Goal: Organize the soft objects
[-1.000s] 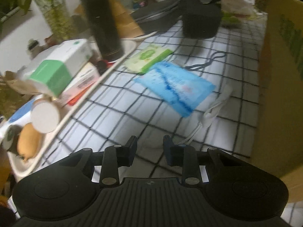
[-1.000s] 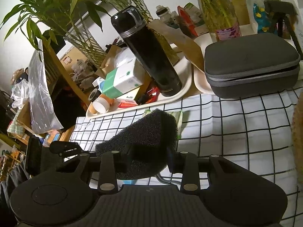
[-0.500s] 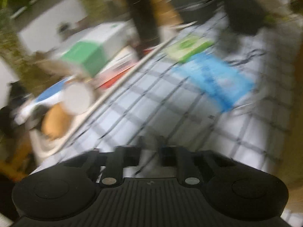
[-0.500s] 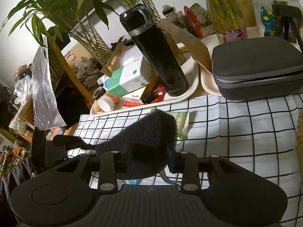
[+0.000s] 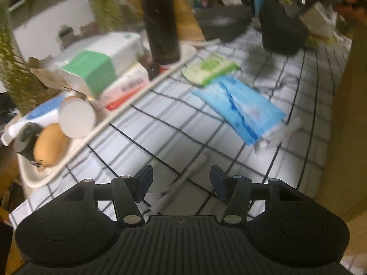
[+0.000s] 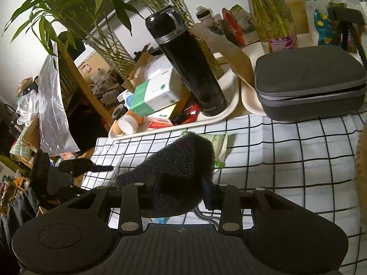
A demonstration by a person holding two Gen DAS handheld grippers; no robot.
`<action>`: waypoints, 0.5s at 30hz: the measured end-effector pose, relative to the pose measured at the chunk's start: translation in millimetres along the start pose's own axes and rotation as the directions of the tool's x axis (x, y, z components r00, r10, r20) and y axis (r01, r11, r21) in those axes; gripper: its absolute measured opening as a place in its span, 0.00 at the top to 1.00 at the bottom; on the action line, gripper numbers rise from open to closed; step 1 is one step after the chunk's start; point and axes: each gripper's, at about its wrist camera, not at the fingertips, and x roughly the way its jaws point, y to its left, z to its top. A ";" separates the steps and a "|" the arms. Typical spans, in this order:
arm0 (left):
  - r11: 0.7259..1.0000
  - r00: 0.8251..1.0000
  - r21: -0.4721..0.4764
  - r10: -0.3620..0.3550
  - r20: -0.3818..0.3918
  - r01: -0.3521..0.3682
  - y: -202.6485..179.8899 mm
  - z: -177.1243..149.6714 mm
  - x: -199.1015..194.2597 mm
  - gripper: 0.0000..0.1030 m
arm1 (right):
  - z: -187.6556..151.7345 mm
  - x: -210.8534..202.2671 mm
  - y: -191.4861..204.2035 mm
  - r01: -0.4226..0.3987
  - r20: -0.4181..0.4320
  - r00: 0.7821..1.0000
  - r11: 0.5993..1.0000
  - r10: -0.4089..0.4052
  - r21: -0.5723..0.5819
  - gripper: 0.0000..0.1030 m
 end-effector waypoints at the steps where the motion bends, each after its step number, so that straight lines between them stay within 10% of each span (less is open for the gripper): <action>1: 1.000 1.000 -0.005 -0.003 0.007 0.003 1.0 -1.1 1.6 0.48 | 0.6 -1.5 -0.3 0.001 0.004 1.000 1.000 -0.001 0.001 0.62; 7: 0.997 0.998 -0.054 -0.051 -0.021 0.050 8.1 -1.9 1.7 0.87 | 1.7 -9.7 0.4 -0.009 0.023 1.000 1.000 0.009 -0.001 0.62; 15: 1.000 0.997 0.005 0.016 -0.074 -0.016 -3.3 -0.6 -1.2 0.94 | -2.6 -20.5 6.6 -0.010 0.044 0.999 1.000 0.010 -0.007 0.62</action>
